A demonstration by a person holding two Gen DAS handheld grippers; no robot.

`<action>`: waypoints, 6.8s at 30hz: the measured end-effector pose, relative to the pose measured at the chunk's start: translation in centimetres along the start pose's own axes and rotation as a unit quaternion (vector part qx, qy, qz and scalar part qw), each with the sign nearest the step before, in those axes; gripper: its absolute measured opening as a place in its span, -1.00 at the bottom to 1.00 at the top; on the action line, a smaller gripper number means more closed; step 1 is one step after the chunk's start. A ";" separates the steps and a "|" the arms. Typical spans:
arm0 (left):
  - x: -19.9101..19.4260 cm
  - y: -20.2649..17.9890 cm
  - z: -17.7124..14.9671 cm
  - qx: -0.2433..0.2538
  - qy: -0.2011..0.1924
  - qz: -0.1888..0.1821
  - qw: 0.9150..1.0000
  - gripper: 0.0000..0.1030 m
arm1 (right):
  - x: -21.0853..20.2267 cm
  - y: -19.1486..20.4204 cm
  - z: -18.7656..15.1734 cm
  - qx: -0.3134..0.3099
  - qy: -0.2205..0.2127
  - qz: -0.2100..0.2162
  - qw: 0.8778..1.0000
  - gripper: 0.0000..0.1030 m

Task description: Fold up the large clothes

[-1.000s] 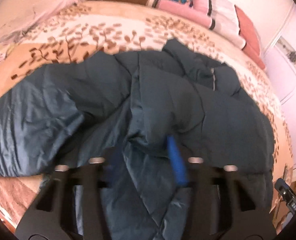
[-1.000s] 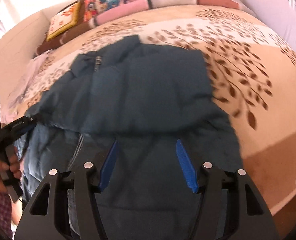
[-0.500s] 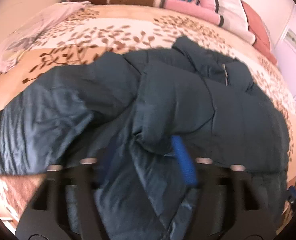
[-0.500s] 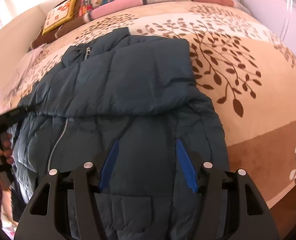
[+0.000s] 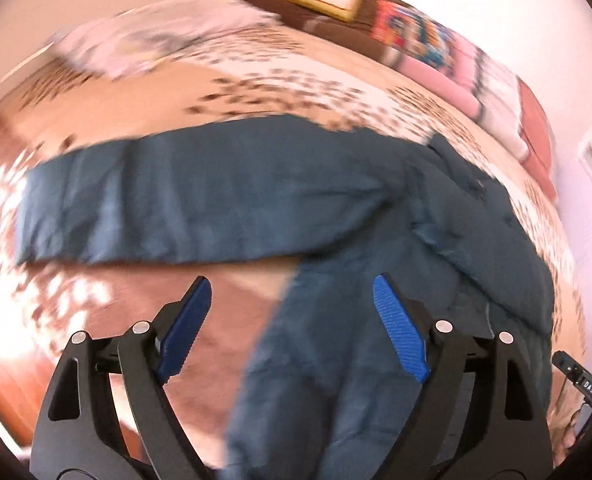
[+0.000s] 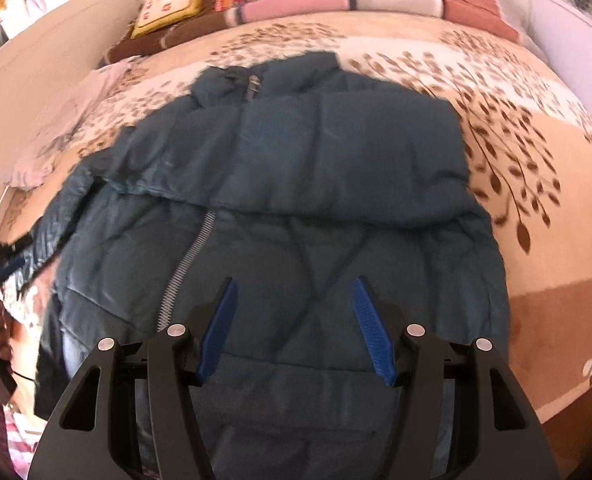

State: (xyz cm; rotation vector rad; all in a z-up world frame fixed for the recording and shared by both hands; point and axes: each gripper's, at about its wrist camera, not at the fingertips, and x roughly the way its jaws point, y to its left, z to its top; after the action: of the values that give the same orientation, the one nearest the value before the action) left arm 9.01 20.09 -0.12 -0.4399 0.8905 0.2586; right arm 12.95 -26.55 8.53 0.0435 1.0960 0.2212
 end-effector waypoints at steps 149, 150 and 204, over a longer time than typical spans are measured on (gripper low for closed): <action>-2.8 -13.1 -5.6 0.206 -0.004 -0.075 0.976 0.51 | -2.0 -8.4 -1.6 0.167 -0.052 0.039 0.984 0.03; -3.1 -13.0 -5.9 0.207 -0.005 -0.076 0.975 0.51 | -2.4 -8.7 -1.8 0.169 -0.056 0.038 0.983 0.03; -7.8 -10.1 -12.4 0.189 0.013 -0.076 0.979 0.51 | -9.7 -15.0 -9.1 0.225 -0.132 -0.014 0.965 0.03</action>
State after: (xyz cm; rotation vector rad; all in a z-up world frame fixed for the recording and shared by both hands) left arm -0.30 5.06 1.93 -0.1550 0.9034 -0.0586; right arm 3.04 -43.85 10.67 0.4521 0.8606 -0.0633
